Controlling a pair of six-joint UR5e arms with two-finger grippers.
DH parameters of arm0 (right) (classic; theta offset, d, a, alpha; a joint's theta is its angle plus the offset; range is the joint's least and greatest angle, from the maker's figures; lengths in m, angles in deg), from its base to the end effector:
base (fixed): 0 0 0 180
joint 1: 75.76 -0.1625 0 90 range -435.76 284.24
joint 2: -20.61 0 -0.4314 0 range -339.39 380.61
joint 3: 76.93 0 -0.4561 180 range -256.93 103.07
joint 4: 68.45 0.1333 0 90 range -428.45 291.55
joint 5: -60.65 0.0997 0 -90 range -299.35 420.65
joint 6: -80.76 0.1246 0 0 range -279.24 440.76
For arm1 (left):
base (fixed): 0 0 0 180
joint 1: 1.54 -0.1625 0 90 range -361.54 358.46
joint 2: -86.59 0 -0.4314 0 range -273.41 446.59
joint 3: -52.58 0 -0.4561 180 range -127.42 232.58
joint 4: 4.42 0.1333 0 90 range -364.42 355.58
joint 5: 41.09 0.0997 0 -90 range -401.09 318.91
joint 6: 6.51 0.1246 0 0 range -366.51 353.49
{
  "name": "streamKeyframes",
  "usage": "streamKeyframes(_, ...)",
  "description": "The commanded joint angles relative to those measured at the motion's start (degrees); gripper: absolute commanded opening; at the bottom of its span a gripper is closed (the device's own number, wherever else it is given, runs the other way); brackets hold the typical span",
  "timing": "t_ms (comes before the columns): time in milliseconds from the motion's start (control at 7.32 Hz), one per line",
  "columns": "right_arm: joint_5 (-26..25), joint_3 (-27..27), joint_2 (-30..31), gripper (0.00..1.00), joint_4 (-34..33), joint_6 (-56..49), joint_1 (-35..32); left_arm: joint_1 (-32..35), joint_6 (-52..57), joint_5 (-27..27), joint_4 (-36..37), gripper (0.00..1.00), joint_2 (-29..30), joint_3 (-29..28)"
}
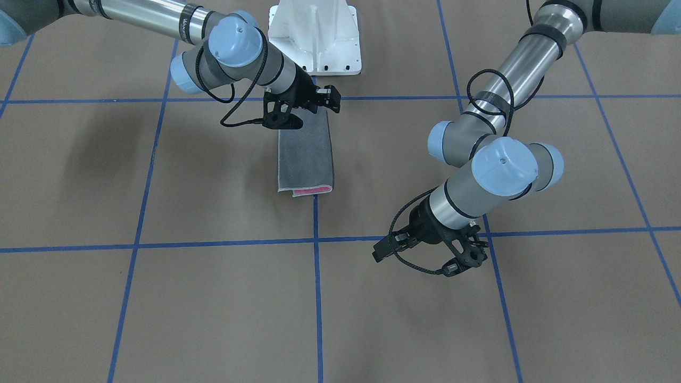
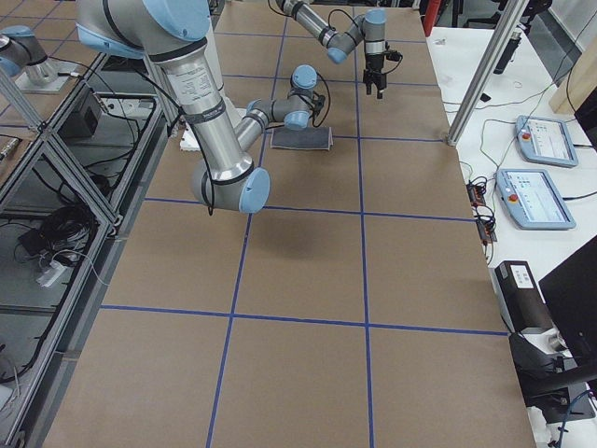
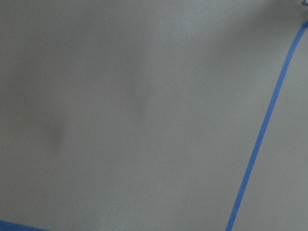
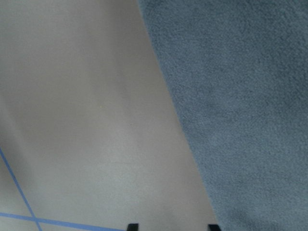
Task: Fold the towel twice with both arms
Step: 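Release the strip and raise the right gripper away while the left gripper approaches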
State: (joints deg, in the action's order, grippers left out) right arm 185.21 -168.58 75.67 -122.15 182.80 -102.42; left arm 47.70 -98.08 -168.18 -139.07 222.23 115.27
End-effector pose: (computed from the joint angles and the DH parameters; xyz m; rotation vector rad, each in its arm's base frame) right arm -0.6338 -0.3883 0.1792 -0.3558 -1.2800 0.1900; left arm 0.5274 -0.7009 0.2770 -0.1028 1.2061 -0.4218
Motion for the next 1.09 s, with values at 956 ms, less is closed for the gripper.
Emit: streamKeyframes(956, 8.06, -2.57, 13.64, 1.00, 0.27, -16.65, -22.37, -9.66, -14.34, 1.13, 11.72, 1.00, -13.09, 31.45)
